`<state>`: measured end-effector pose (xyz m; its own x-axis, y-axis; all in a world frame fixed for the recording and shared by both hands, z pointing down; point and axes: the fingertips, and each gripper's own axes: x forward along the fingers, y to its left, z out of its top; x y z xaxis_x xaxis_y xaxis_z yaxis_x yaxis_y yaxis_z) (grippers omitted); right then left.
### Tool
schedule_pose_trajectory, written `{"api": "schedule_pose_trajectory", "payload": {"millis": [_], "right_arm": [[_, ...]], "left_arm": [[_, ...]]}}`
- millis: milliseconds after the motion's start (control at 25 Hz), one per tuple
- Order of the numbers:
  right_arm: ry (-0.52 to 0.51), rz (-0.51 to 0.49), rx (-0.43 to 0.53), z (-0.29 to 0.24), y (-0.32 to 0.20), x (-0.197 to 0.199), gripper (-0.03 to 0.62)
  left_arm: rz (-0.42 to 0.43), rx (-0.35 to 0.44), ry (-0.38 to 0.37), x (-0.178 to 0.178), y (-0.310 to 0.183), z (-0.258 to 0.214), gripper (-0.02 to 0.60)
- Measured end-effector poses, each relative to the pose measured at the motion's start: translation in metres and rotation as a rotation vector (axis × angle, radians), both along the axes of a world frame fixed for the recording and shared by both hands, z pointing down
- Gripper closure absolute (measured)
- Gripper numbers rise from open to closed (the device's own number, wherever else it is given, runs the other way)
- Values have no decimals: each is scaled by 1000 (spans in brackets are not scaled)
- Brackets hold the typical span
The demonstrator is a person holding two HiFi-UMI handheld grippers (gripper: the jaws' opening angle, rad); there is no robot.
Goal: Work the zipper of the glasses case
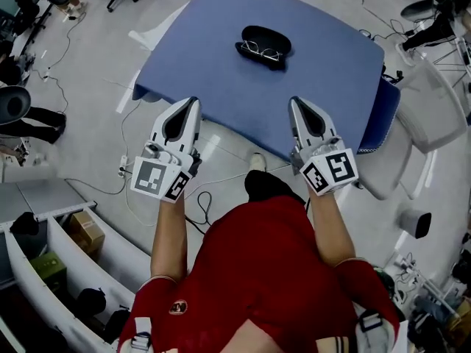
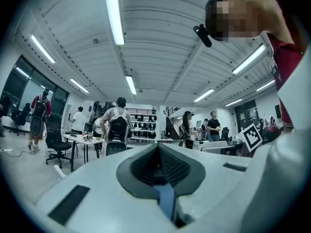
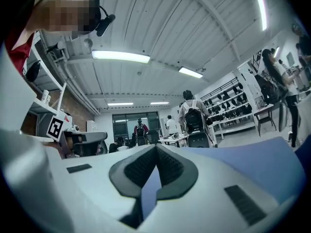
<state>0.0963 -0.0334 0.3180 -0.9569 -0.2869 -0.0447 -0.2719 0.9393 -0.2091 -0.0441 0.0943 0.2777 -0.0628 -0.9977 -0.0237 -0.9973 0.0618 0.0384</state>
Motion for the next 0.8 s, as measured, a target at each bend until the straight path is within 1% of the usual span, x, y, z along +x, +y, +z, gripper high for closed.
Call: {"api": "schedule_pose_trajectory", "payload": {"millis": [200, 360, 600, 800], "right_arm": [[34, -11, 4, 1, -36, -33, 595], [51, -7, 9, 5, -62, -52, 595], [73, 48, -19, 16, -87, -73, 595], [85, 137, -16, 20, -103, -94, 595]], "left_arm": [[26, -17, 9, -34, -52, 7, 577], [49, -24, 0, -53, -87, 10, 577], [103, -39, -2, -81, -124, 17, 577], [202, -44, -29, -102, -159, 21, 577]]}}
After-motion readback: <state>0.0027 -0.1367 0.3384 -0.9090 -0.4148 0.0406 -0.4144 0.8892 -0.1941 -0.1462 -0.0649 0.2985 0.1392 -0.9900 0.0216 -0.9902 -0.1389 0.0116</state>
